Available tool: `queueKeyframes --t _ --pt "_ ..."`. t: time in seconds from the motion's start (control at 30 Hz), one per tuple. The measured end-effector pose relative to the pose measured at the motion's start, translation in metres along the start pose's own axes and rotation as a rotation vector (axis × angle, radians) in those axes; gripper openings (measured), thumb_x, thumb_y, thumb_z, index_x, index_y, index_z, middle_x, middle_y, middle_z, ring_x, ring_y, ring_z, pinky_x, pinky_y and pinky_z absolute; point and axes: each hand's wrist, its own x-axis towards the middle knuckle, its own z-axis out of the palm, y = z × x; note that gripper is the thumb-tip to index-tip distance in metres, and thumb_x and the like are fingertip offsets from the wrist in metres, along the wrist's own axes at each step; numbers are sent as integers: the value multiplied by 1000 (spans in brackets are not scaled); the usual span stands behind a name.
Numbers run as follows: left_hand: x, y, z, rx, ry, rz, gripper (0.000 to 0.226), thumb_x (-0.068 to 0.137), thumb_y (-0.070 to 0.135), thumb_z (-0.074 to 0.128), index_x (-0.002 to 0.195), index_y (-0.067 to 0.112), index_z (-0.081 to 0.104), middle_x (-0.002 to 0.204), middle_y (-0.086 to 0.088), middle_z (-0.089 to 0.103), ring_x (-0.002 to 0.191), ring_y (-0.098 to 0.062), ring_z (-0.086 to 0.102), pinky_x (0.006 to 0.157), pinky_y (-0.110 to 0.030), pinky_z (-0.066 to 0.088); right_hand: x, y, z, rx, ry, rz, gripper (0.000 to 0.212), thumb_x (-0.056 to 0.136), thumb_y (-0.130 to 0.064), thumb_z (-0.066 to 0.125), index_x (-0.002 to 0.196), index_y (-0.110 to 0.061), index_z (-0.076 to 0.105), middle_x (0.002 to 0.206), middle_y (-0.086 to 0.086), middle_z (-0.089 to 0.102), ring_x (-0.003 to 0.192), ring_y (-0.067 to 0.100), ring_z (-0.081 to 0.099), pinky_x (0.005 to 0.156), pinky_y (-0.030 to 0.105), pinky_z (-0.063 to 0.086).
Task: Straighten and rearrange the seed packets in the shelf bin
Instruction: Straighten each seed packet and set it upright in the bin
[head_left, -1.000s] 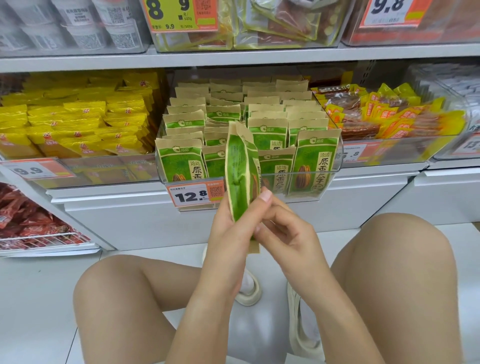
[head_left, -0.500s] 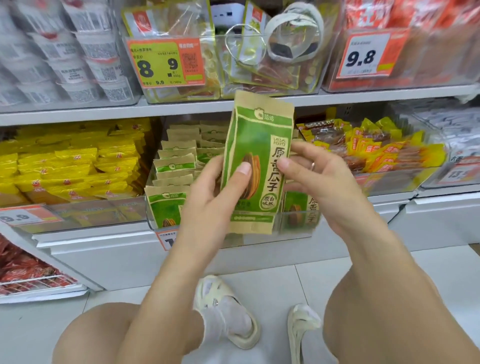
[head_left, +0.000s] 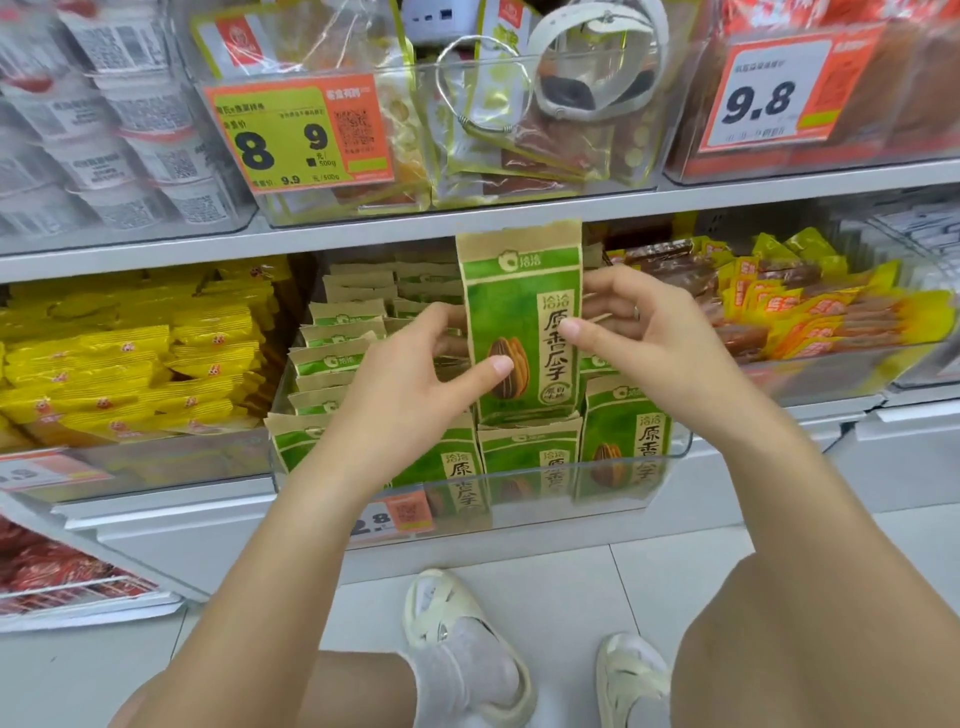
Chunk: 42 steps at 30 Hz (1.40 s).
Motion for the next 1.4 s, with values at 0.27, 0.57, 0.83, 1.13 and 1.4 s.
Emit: queueKeyframes --t 0.27,0.57,0.83,1.13,1.4 --pt "4 -7 4 99 -23 -12 16 92 38 62 106 32 66 98 23 66 97 12 57 77 -4 35 2 17 4 -402 -50 37 4 87 -30 69 85 -32 65 80 -18 66 81 -5 61 76 19 49" --pt "8 0 8 371 95 41 18 94 38 59 104 28 70 112 13 60 114 -10 52 90 -26 34 10 15 7 -593 -68 74 11 87 -36 67 76 -35 66 78 -16 66 81 6 61 70 26 48" --pt "-14 5 21 660 -125 276 19 79 41 76 88 25 77 98 9 68 108 -25 53 102 -34 22 6 15 9 -541 3 77 12 90 -32 61 79 -36 66 78 -13 67 80 12 61 75 37 52" --pt "-11 16 19 438 199 301 9 95 23 62 90 17 64 88 7 61 84 -16 53 76 -26 31 2 14 8 -562 3 76 62 103 -43 30 62 -15 67 52 2 58 60 18 58 64 30 45" --pt "-2 29 2 234 380 286 9 100 23 53 97 16 59 83 12 57 68 -8 47 64 -15 38 -9 8 5 -239 72 22 60 96 -56 18 100 -33 73 90 -18 71 94 1 63 88 28 46"
